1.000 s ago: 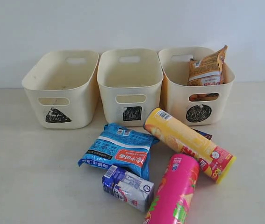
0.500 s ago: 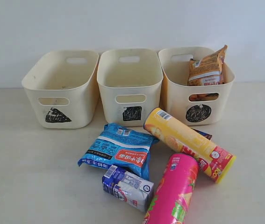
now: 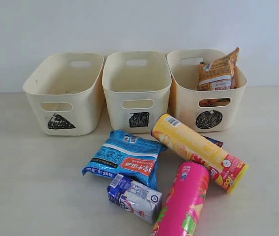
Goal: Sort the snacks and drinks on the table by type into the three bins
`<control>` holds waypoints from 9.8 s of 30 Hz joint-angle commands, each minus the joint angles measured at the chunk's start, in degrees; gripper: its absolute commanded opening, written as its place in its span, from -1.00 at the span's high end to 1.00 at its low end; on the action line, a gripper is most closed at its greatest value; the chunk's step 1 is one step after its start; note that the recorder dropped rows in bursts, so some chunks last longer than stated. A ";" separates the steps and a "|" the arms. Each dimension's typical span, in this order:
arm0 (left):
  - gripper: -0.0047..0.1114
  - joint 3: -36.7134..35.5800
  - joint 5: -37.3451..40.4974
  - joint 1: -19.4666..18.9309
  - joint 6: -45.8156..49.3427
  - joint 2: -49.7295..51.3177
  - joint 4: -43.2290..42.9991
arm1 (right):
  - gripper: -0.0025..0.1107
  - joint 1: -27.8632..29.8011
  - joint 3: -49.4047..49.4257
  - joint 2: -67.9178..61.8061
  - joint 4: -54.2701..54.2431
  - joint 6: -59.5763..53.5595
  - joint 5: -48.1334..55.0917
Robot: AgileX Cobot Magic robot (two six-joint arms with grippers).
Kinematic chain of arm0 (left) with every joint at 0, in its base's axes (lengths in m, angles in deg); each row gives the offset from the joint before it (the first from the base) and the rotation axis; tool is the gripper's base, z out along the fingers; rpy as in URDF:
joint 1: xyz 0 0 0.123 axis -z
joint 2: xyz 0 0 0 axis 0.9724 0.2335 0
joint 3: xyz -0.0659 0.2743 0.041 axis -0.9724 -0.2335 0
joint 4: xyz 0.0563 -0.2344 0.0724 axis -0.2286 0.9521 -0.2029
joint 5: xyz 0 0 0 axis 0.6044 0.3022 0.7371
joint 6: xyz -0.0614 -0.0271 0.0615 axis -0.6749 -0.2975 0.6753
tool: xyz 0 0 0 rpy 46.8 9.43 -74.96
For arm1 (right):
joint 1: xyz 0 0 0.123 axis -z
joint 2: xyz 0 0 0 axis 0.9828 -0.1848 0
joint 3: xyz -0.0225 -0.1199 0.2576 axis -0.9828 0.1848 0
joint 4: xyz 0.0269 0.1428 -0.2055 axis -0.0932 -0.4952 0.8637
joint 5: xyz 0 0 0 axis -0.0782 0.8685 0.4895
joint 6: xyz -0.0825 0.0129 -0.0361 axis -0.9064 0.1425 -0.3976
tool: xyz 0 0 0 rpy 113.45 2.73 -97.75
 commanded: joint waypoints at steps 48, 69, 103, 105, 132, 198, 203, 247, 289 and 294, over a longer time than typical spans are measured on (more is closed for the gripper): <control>0.60 61.84 65.73 34.95 40.35 67.92 -11.88 | 0.93 0.05 0.24 0.30 0.67 -0.16 -0.14; -0.39 89.51 69.36 56.81 2.59 105.76 -38.72 | 0.93 0.05 0.24 0.30 0.56 -0.16 -0.25; -0.35 103.15 69.07 58.77 -11.30 131.29 -48.94 | 0.93 0.05 0.24 0.30 0.44 -0.16 -0.25; 0.02 103.15 69.34 58.77 -11.29 131.14 -48.94 | 0.93 0.05 0.24 0.30 0.44 -0.16 -0.25; 0.84 103.15 78.87 57.61 -12.38 95.05 -62.52 | 0.93 0.05 0.24 0.30 0.44 -0.16 -0.25; 0.84 105.15 36.09 17.26 -18.90 108.18 -64.59 | 0.93 0.05 0.24 0.30 -0.92 -0.13 -0.25; 0.85 105.15 47.56 20.93 9.06 103.67 -48.04 | 0.93 0.05 0.24 0.30 -0.92 -0.13 -0.25; -0.84 90.84 44.34 49.90 92.72 115.75 -33.47 | 0.93 0.05 0.24 0.30 -1.02 -0.13 -0.32; 0.84 92.54 39.56 54.96 97.00 116.17 -36.46 | 0.93 0.05 0.24 0.30 -1.02 -0.13 -0.21; 0.84 92.54 48.56 55.37 79.22 106.75 -34.07 | 0.93 0.05 0.24 0.30 -1.02 -0.13 -0.21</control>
